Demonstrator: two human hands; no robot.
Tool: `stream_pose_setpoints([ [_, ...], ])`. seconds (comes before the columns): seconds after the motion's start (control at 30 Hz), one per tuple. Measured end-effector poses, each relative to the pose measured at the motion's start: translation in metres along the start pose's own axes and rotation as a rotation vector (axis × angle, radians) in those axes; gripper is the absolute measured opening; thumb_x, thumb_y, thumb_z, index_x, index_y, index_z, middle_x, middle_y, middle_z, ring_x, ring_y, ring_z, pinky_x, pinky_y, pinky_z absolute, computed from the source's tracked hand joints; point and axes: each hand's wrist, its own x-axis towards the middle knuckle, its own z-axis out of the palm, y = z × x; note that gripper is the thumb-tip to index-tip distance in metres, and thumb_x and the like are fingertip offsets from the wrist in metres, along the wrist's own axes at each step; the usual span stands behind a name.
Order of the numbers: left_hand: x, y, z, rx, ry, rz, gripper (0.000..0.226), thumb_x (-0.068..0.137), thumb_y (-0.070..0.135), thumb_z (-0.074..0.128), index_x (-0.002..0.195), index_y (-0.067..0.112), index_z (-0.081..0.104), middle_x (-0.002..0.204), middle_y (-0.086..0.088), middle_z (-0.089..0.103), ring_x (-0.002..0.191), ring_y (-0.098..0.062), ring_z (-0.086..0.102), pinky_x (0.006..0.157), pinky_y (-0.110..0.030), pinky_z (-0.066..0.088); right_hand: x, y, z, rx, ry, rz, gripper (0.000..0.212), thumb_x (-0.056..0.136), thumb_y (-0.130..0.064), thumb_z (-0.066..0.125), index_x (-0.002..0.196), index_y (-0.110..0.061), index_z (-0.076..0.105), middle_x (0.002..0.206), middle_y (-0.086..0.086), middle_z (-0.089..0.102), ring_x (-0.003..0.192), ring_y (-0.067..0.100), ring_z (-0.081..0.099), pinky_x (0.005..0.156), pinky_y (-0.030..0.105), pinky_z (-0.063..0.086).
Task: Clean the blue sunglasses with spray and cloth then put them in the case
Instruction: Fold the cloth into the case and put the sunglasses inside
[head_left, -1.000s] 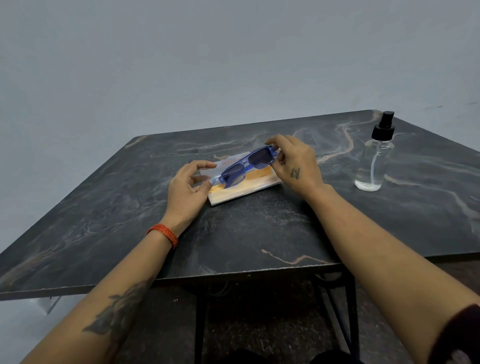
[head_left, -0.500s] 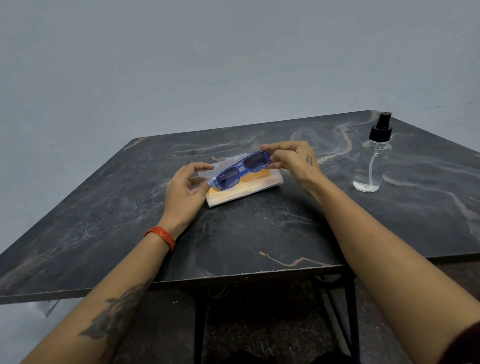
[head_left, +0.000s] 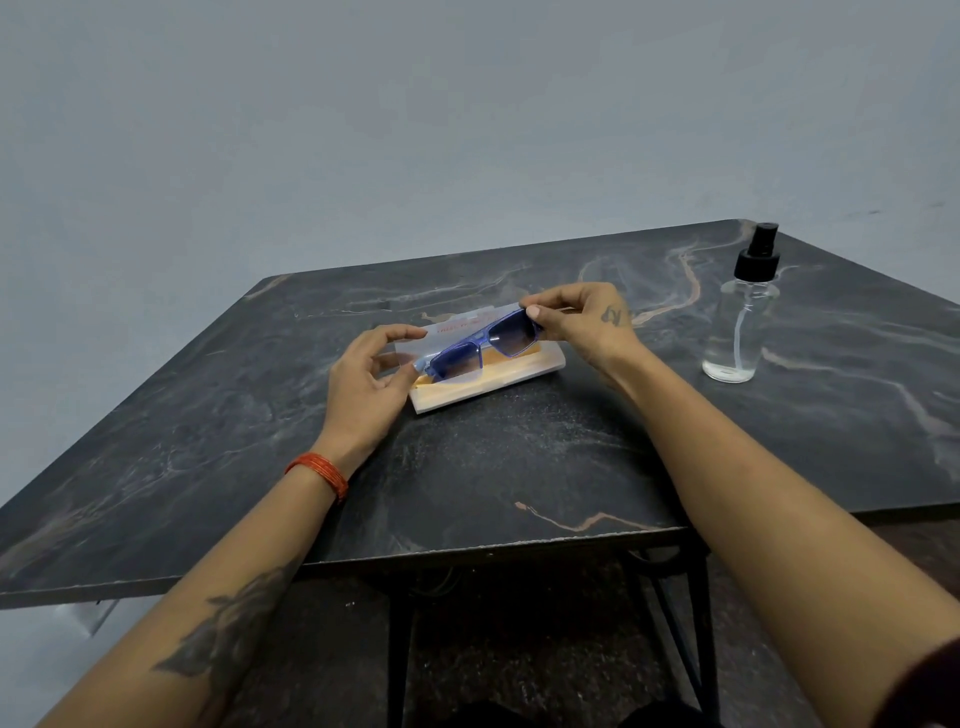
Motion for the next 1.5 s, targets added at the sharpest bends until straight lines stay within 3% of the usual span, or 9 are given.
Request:
stream_pose_setpoints([
  [0.13, -0.001, 0.000, 0.001, -0.006, 0.008, 0.018, 0.033, 0.083, -0.001, 0.064, 0.103, 0.025, 0.060, 0.121, -0.003, 0.058, 0.094, -0.017, 0.063, 0.081, -0.018, 0.049, 0.000, 0.002, 0.004, -0.255, -0.011, -0.113, 0.014, 0.082, -0.002, 0.067, 0.095, -0.003, 0.072, 0.087, 0.013, 0.071, 0.078, 0.022, 0.069, 0.080, 0.028, 0.056],
  [0.3, -0.001, 0.001, 0.000, -0.005, 0.008, 0.039, 0.034, 0.083, -0.001, 0.064, 0.104, 0.025, 0.060, 0.121, -0.005, 0.057, 0.095, -0.017, 0.062, 0.083, -0.021, 0.050, -0.003, 0.001, 0.004, -0.539, -0.053, -0.221, 0.010, 0.082, -0.009, 0.067, 0.088, -0.011, 0.075, 0.081, 0.004, 0.072, 0.076, 0.013, 0.065, 0.079, 0.023, 0.050],
  [0.57, -0.001, 0.000, 0.001, 0.021, 0.009, 0.117, 0.027, 0.085, -0.004, 0.059, 0.100, 0.018, 0.063, 0.115, -0.003, 0.058, 0.094, -0.008, 0.060, 0.080, -0.008, 0.048, -0.008, -0.001, 0.003, -0.626, -0.039, -0.321, 0.017, 0.077, -0.008, 0.060, 0.086, -0.009, 0.074, 0.085, 0.007, 0.070, 0.076, 0.017, 0.061, 0.078, 0.035, 0.053],
  [0.73, -0.001, -0.002, 0.002, 0.078, 0.062, 0.176, 0.024, 0.080, -0.011, 0.057, 0.084, 0.012, 0.059, 0.110, -0.008, 0.061, 0.101, -0.022, 0.060, 0.083, -0.027, 0.052, -0.009, -0.004, 0.001, -0.600, 0.149, -0.432, 0.021, 0.072, -0.009, 0.066, 0.093, -0.010, 0.068, 0.094, 0.007, 0.060, 0.088, 0.019, 0.053, 0.072, 0.027, 0.042],
  [0.9, -0.004, 0.000, 0.001, 0.015, 0.020, 0.173, 0.023, 0.078, -0.002, 0.068, 0.087, 0.010, 0.050, 0.104, -0.004, 0.063, 0.097, -0.019, 0.062, 0.079, -0.024, 0.054, -0.007, -0.001, 0.001, -0.546, 0.075, -0.308, 0.030, 0.084, -0.031, 0.064, 0.112, -0.020, 0.066, 0.118, 0.005, 0.056, 0.110, 0.019, 0.050, 0.086, 0.028, 0.038],
  [1.03, -0.007, 0.005, 0.002, -0.022, 0.003, 0.172, 0.026, 0.080, 0.009, 0.070, 0.096, 0.014, 0.050, 0.100, 0.002, 0.063, 0.095, -0.010, 0.063, 0.079, -0.018, 0.054, -0.008, 0.002, 0.004, -0.518, 0.057, -0.245, 0.033, 0.089, -0.043, 0.055, 0.102, -0.017, 0.070, 0.110, 0.005, 0.065, 0.102, 0.019, 0.057, 0.087, 0.035, 0.046],
  [1.23, -0.006, 0.006, 0.001, 0.061, 0.009, 0.267, 0.007, 0.083, 0.010, 0.067, 0.089, 0.011, 0.071, 0.089, -0.010, 0.069, 0.084, -0.013, 0.063, 0.074, -0.019, 0.052, -0.008, 0.002, 0.004, -0.528, 0.096, -0.206, 0.026, 0.081, -0.037, 0.067, 0.079, -0.011, 0.068, 0.085, 0.001, 0.061, 0.087, 0.019, 0.057, 0.077, 0.035, 0.048],
  [1.4, -0.007, 0.007, 0.000, 0.037, -0.034, 0.189, 0.014, 0.077, 0.005, 0.073, 0.089, 0.013, 0.071, 0.090, -0.007, 0.069, 0.087, -0.018, 0.065, 0.078, -0.027, 0.054, -0.008, 0.004, 0.003, -0.479, 0.070, -0.131, 0.022, 0.076, -0.031, 0.073, 0.085, -0.012, 0.065, 0.091, 0.005, 0.064, 0.092, 0.022, 0.058, 0.078, 0.036, 0.049],
  [1.5, -0.008, 0.007, 0.000, 0.050, -0.061, 0.155, 0.021, 0.076, 0.007, 0.074, 0.096, 0.013, 0.071, 0.097, -0.005, 0.067, 0.092, -0.018, 0.063, 0.081, -0.029, 0.053, -0.007, 0.005, 0.003, -0.482, 0.033, -0.124, 0.031, 0.077, -0.030, 0.073, 0.101, -0.012, 0.067, 0.104, 0.006, 0.067, 0.098, 0.020, 0.058, 0.087, 0.036, 0.050],
])
